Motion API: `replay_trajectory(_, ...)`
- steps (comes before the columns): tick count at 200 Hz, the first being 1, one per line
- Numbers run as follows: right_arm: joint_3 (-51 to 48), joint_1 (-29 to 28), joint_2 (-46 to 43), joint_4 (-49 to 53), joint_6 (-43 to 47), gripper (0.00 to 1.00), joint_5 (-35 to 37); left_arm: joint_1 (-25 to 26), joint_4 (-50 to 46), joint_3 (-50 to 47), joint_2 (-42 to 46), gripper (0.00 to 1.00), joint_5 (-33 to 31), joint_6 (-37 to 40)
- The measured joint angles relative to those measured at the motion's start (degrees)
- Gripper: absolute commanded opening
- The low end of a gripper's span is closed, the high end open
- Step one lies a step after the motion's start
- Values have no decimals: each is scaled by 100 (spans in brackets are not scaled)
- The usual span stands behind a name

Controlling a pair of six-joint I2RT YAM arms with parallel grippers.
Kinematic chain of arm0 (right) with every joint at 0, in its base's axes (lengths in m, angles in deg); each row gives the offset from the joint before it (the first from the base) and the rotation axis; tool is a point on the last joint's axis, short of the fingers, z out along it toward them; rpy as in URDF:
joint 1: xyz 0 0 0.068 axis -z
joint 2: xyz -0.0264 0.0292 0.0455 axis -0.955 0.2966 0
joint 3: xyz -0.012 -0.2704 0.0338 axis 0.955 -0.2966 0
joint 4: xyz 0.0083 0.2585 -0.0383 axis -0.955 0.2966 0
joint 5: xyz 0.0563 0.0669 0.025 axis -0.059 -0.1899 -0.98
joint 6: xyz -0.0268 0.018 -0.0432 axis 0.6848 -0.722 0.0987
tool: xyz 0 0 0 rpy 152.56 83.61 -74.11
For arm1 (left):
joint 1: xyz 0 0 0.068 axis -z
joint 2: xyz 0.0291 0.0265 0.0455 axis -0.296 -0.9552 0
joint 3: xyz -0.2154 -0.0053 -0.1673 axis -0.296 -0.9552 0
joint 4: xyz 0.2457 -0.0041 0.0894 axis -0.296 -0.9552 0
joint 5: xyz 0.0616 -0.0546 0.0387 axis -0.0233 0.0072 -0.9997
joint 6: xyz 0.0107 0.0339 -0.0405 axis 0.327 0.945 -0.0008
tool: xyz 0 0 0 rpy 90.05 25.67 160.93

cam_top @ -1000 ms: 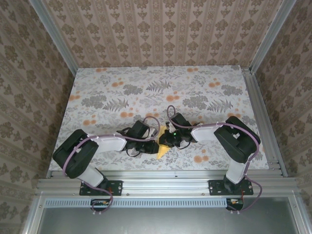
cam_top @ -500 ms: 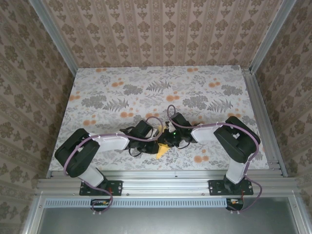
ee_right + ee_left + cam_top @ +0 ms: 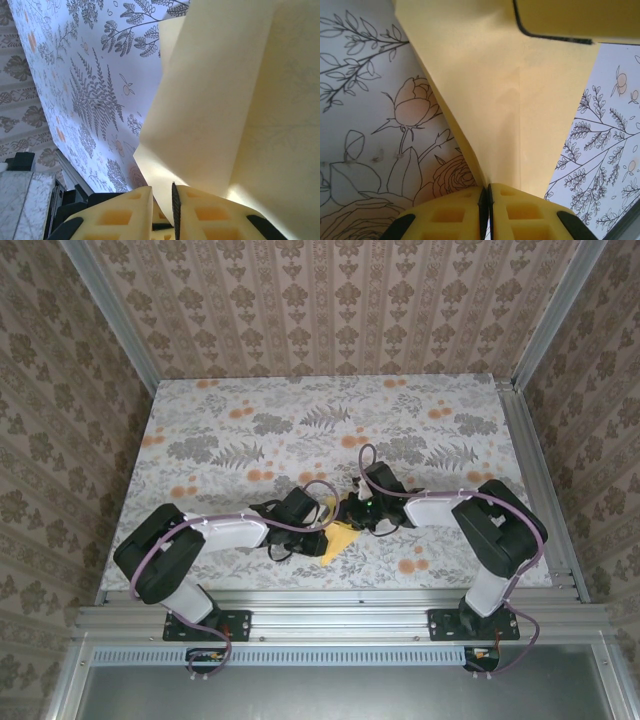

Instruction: Fold a paper plane with a square sheet of paper (pick it up from the middle)

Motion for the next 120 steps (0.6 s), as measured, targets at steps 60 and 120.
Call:
replay_trajectory(60,122,11,435,-74,13,18,-17,63,-22,9,13,12,-122,87)
replay_trajectory(120,608,11,516,782,426,19,332,393,-435,297,-74,11,-695,256)
